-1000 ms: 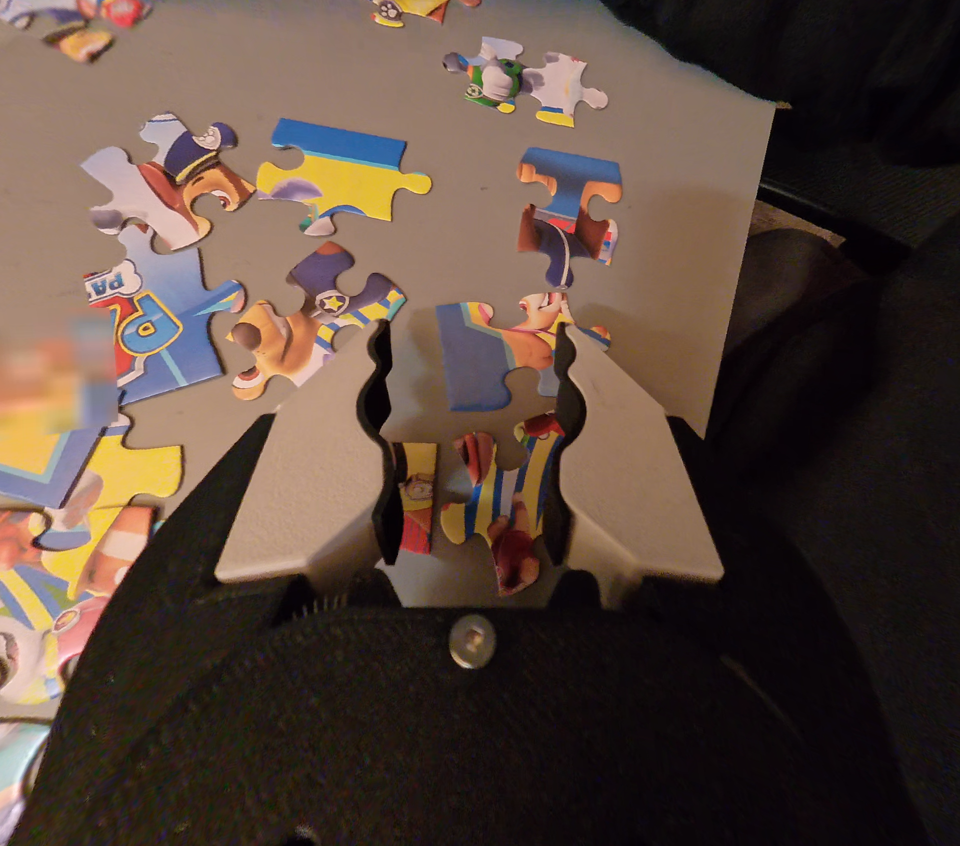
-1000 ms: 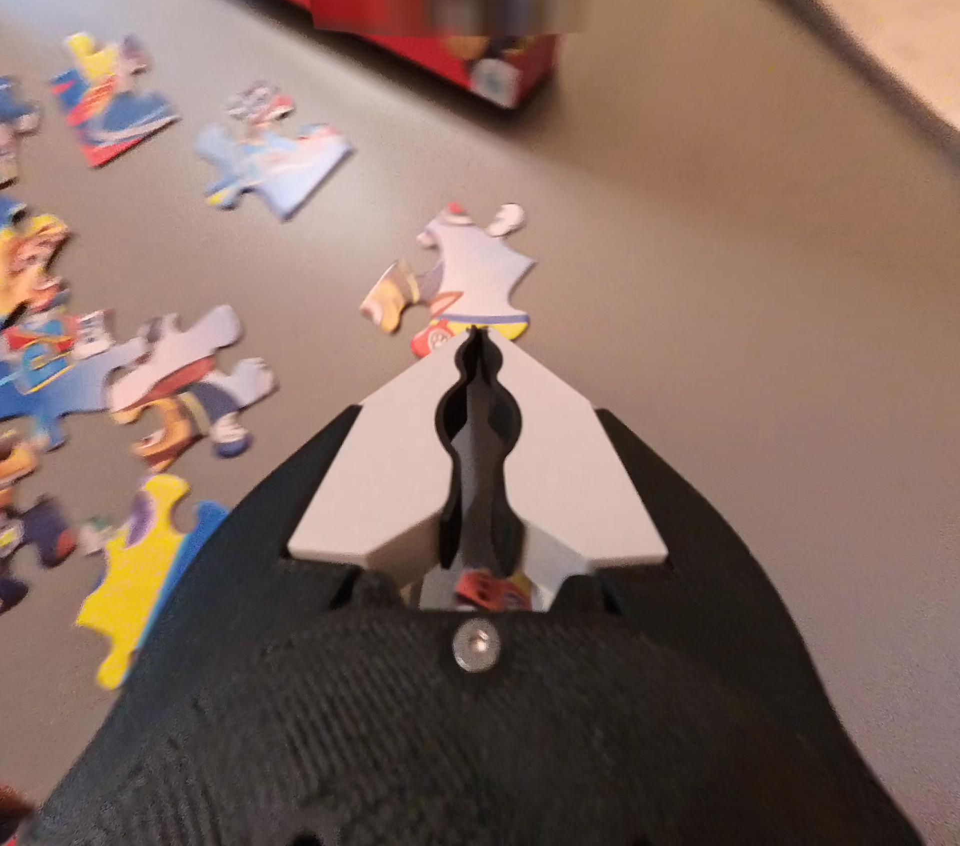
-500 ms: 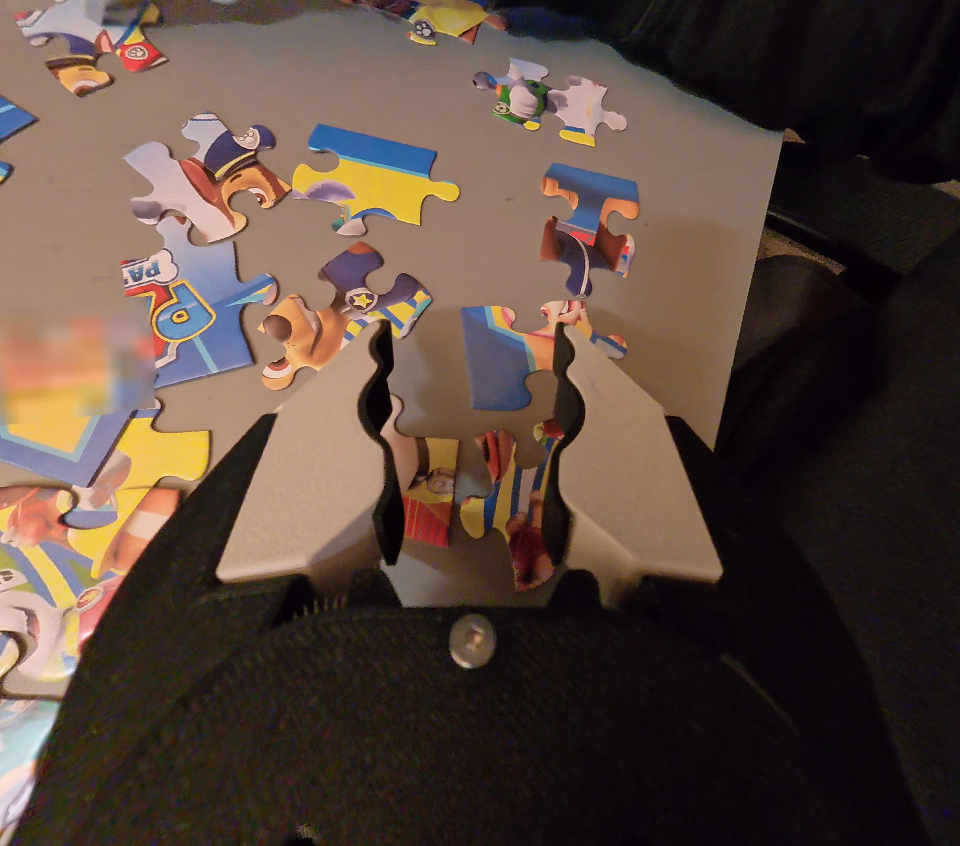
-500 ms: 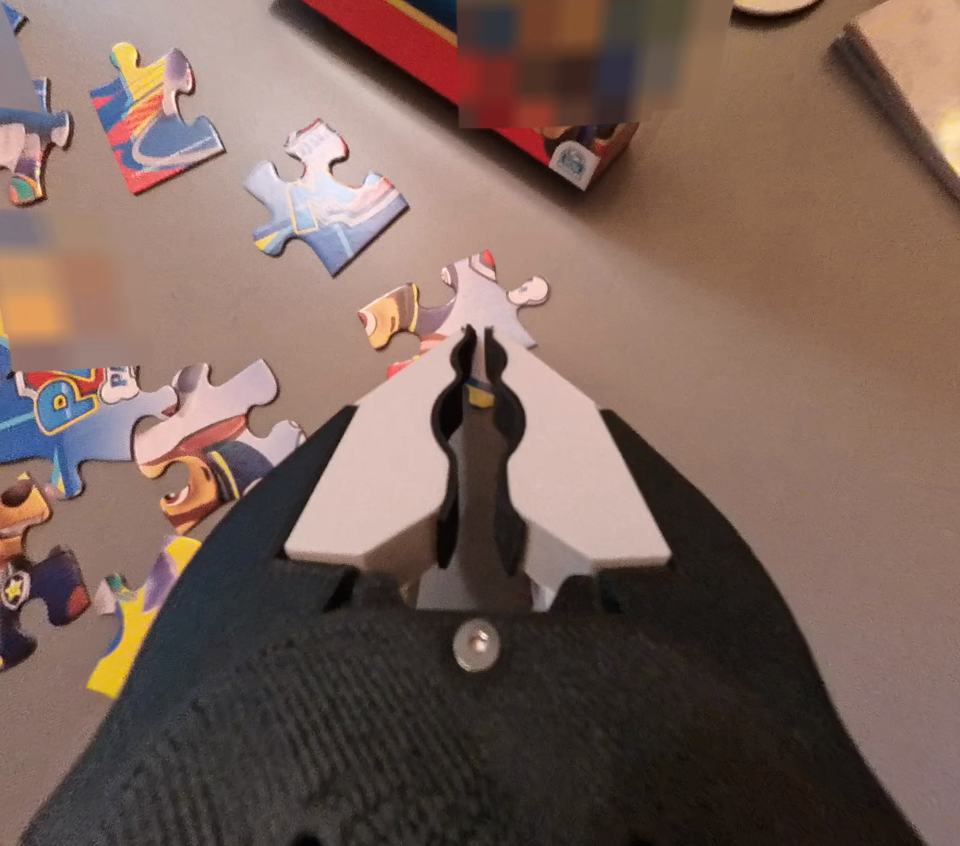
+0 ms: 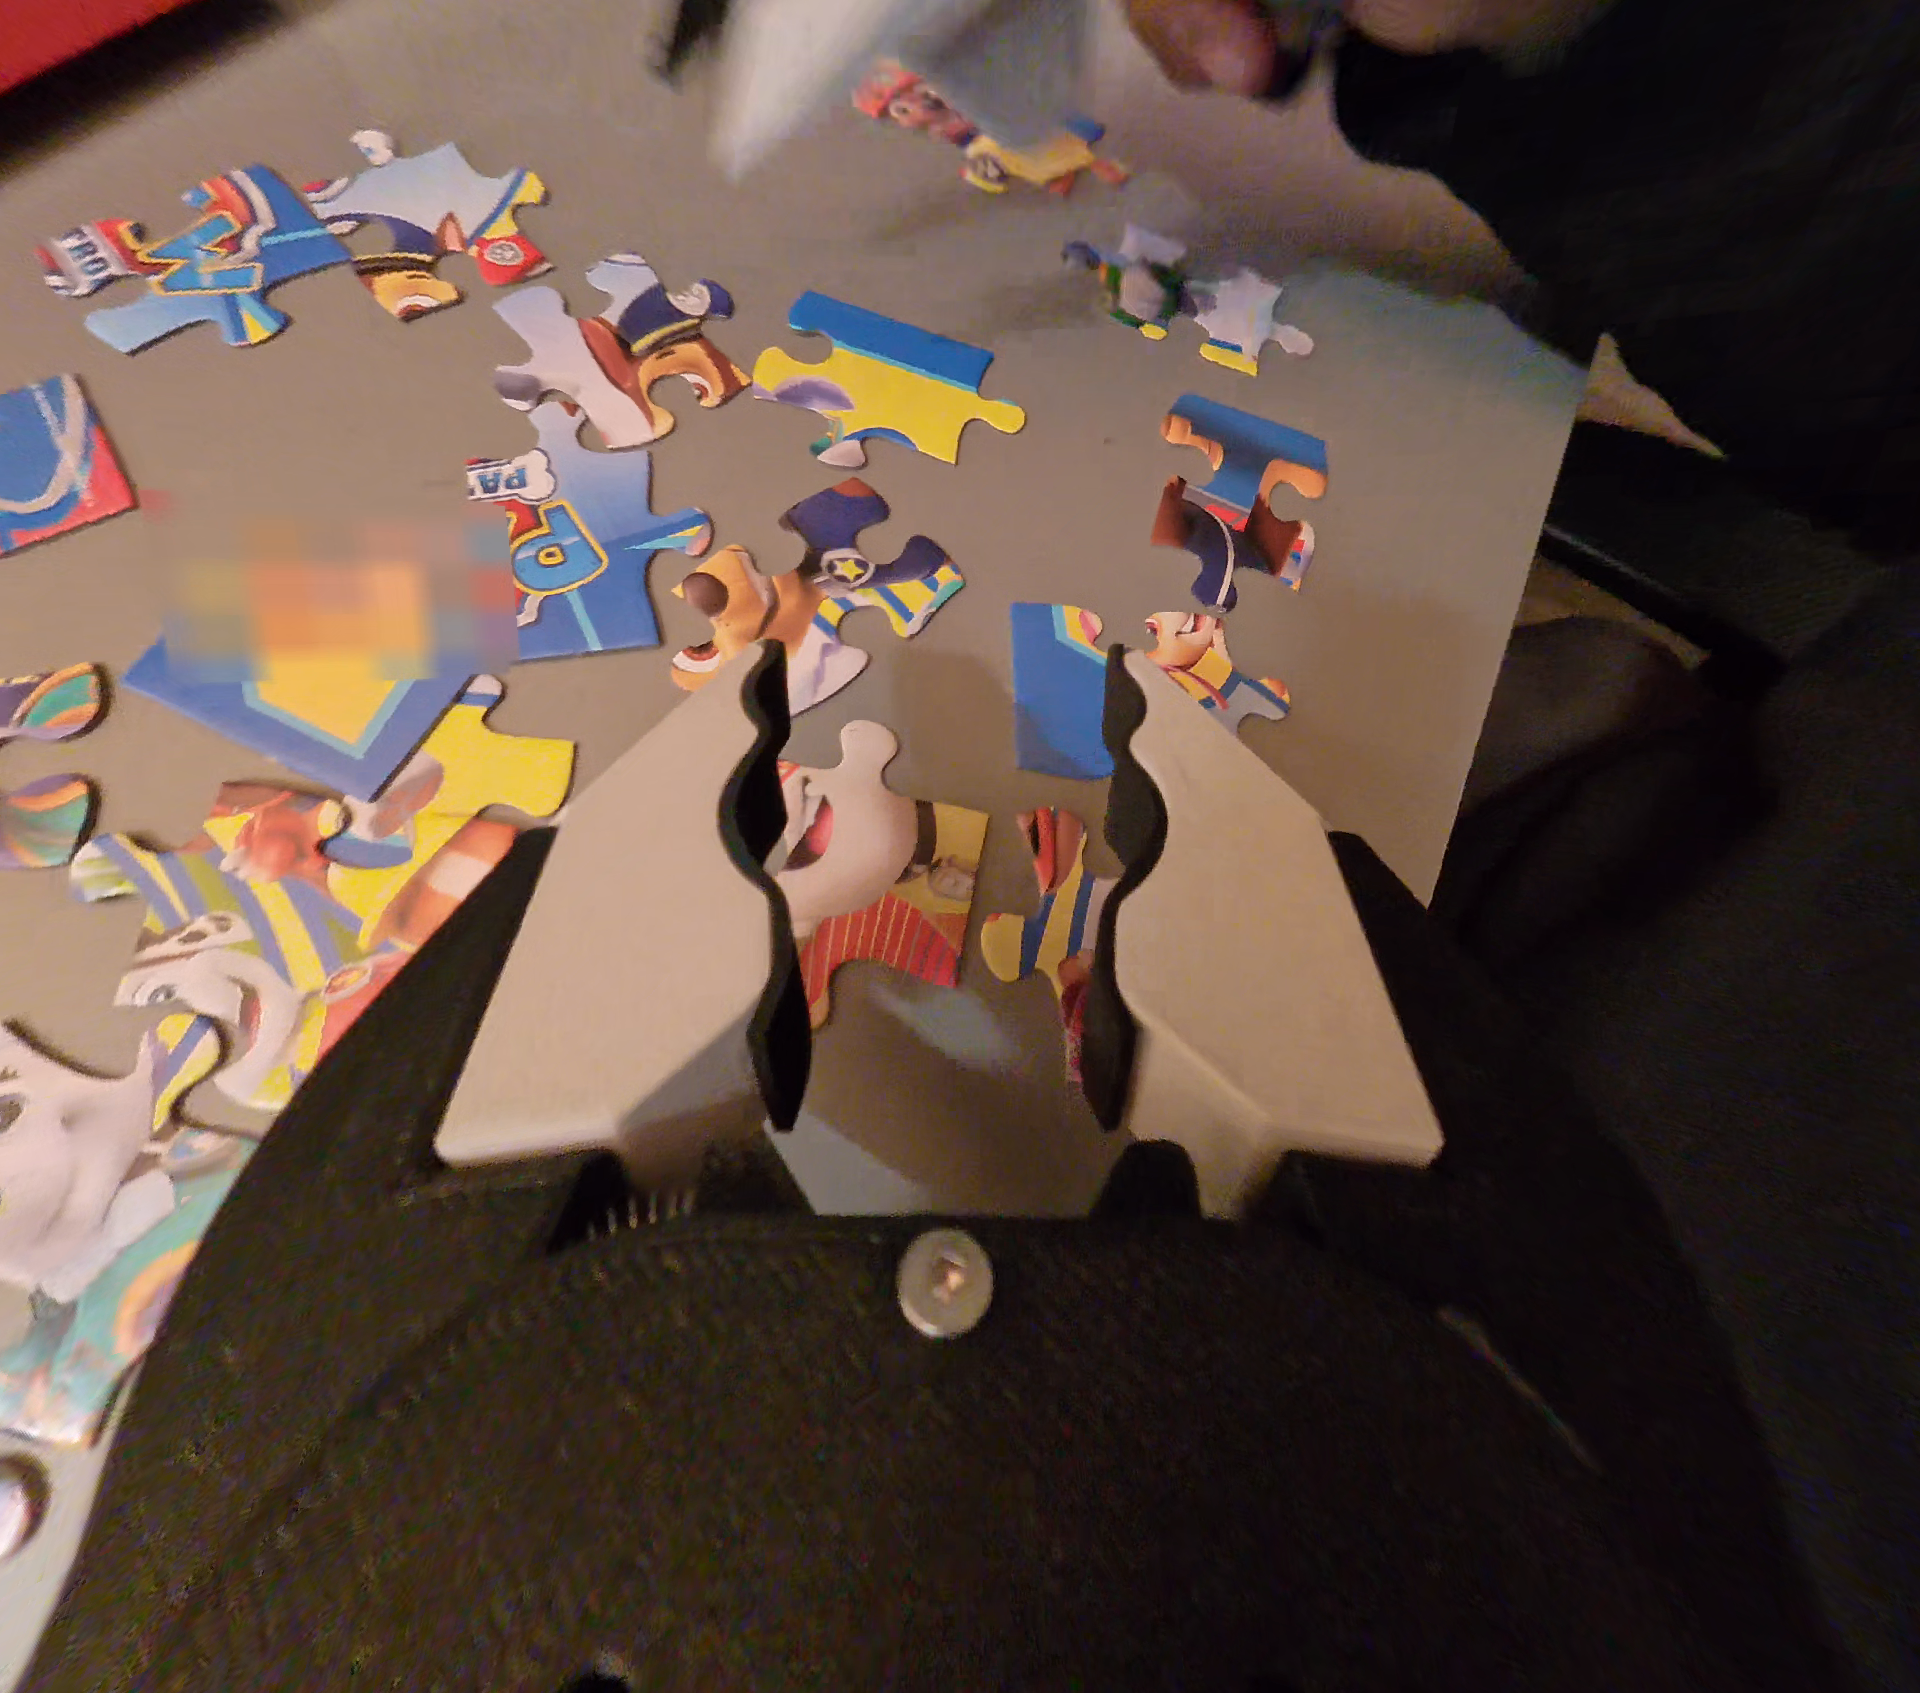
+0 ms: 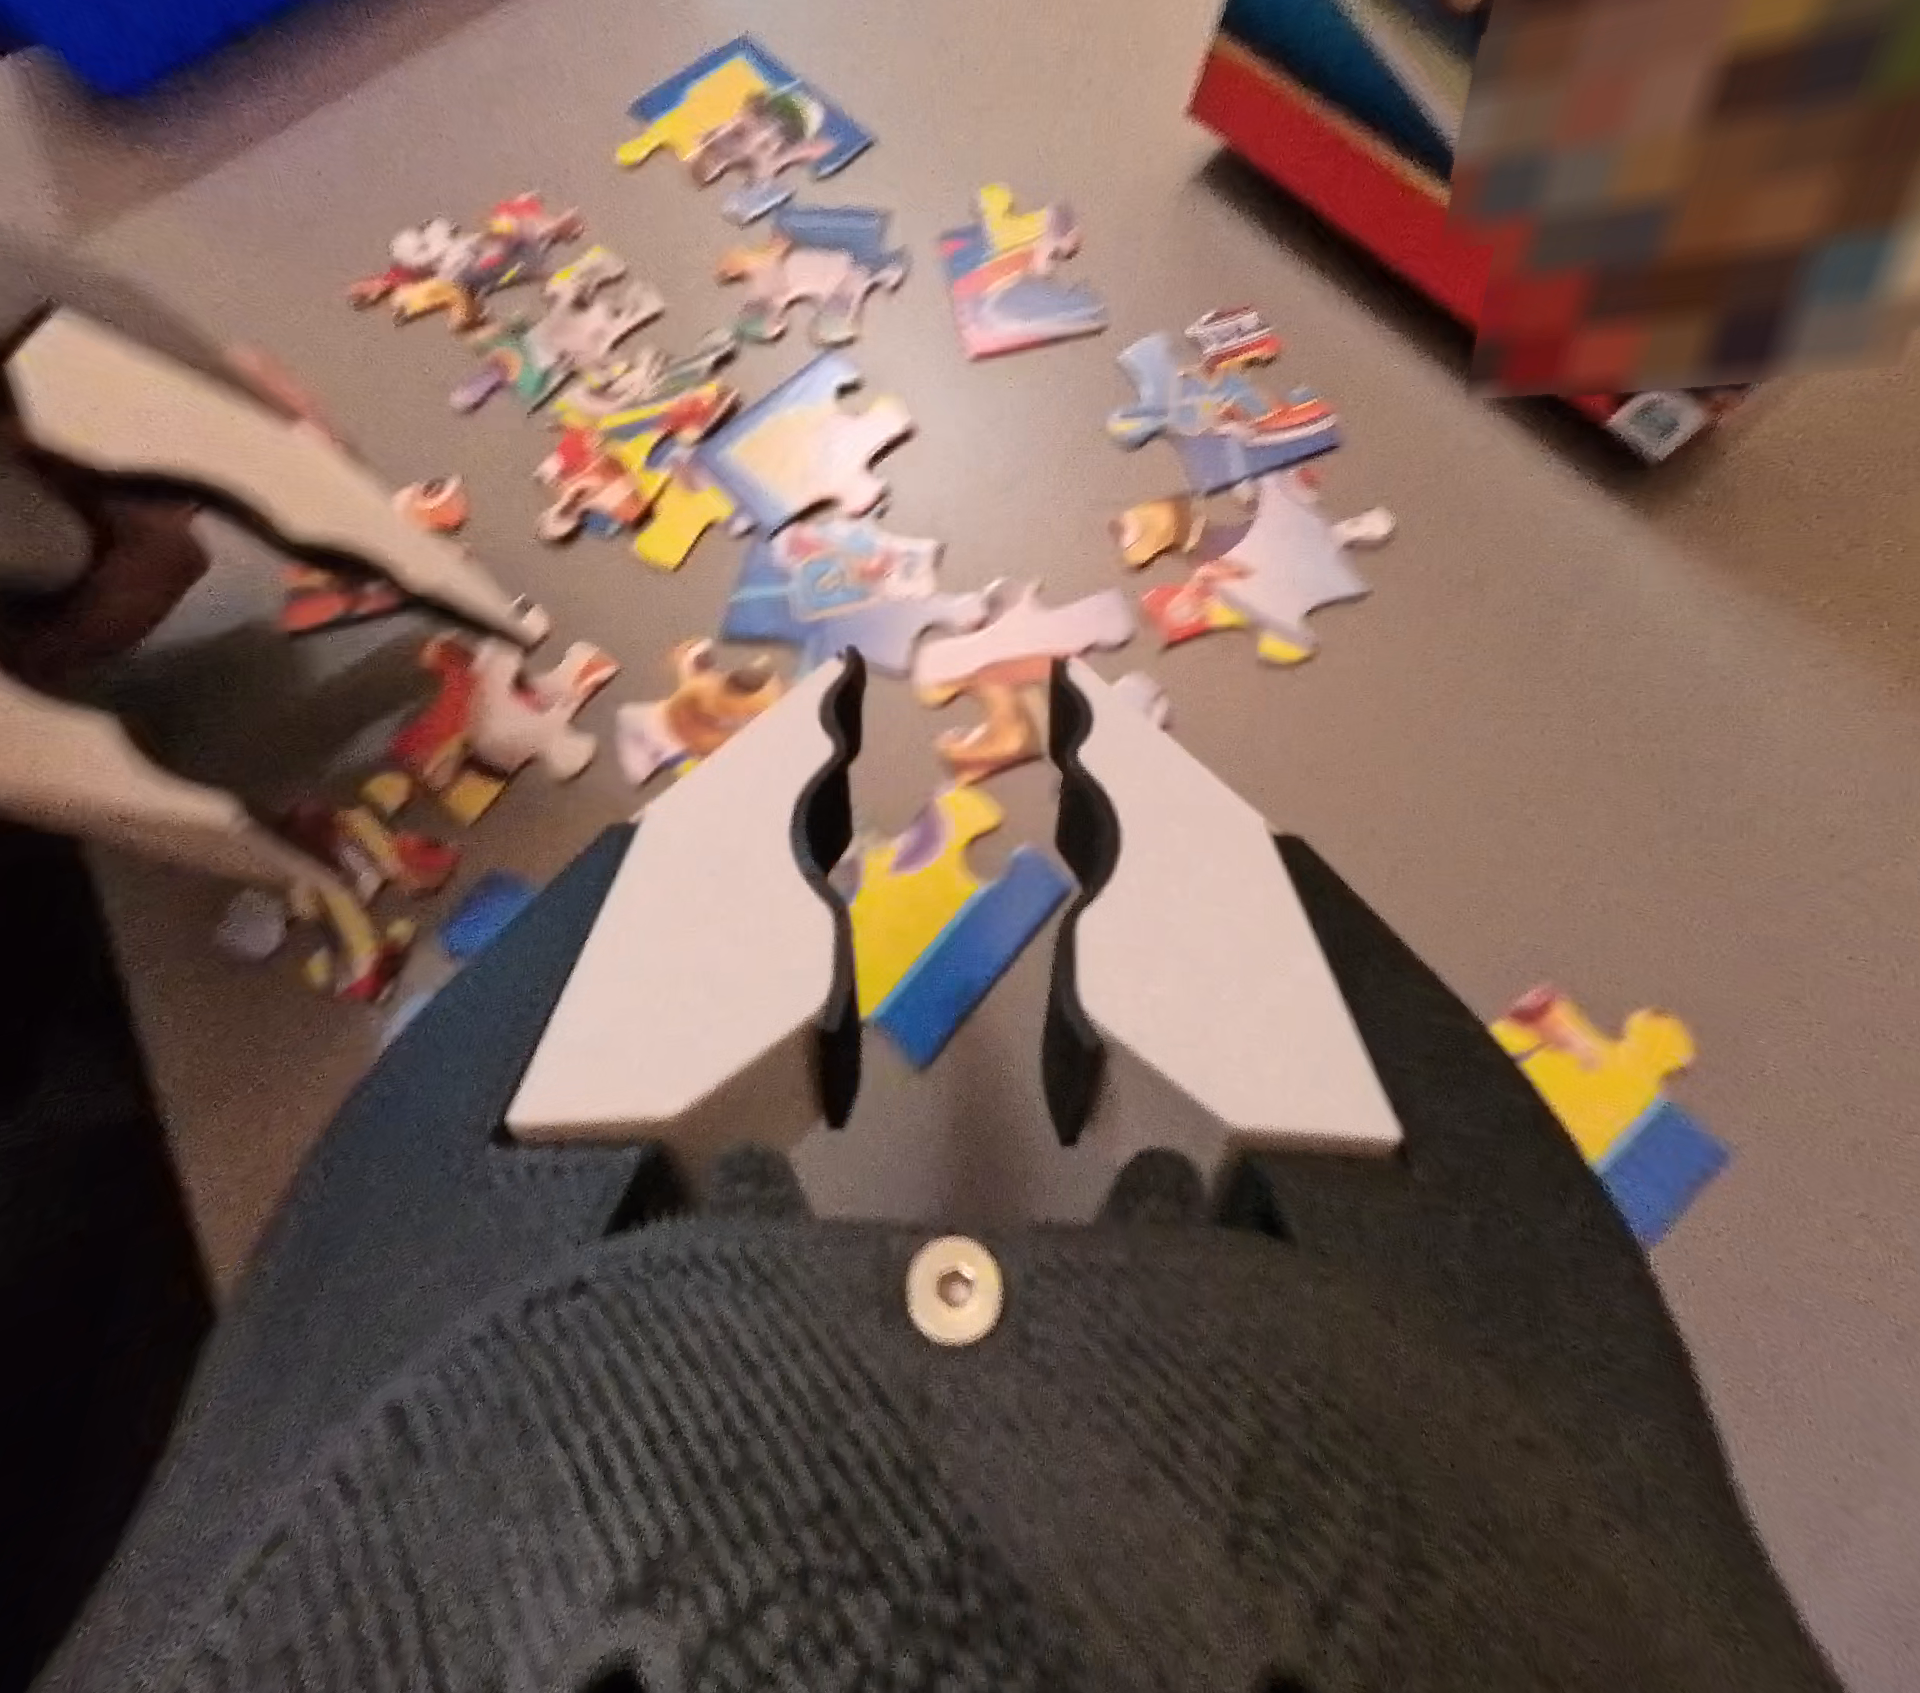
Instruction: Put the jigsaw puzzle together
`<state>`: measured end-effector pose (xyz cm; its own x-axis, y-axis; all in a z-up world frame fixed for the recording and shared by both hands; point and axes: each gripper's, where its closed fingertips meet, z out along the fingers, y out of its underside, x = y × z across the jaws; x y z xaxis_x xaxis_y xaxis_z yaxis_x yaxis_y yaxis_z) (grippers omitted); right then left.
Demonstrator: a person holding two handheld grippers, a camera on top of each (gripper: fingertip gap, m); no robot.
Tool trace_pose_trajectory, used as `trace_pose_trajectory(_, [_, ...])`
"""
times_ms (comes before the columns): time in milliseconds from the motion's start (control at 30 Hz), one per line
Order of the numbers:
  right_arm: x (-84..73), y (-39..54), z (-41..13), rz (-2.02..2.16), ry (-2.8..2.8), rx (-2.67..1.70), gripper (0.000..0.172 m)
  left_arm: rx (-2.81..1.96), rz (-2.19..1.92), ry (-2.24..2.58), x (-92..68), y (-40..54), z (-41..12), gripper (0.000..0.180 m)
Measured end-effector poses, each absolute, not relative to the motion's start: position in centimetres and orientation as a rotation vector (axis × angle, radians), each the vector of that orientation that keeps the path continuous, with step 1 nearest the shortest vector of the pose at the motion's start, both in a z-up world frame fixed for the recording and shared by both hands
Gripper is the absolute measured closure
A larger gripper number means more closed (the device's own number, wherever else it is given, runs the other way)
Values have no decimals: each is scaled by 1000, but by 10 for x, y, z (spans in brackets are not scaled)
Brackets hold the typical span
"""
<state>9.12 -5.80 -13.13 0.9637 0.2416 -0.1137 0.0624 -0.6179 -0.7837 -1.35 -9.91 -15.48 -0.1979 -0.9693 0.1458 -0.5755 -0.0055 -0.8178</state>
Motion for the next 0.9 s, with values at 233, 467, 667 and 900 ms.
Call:
trace_pose_trajectory(233, [-19, -145, -173, 403, -210, -2313, 132, -1538, -1254, 1626, -24, -98, -134, 122])
trace_pose_trajectory(467, [-25, -155, -194, 108, -242, -2322, 118, -1534, -1374, 1565, -45, -125, -134, 122])
trace_pose_trajectory(667, [-47, -196, -194, 130, -277, -2383, 127, -1462, -1401, 1535, -59, -138, -120, 124])
trace_pose_trajectory(900, [-52, -215, -189, -92, -511, -2291, 112, -1456, -1473, 1512, -65, -148, -117, 125])
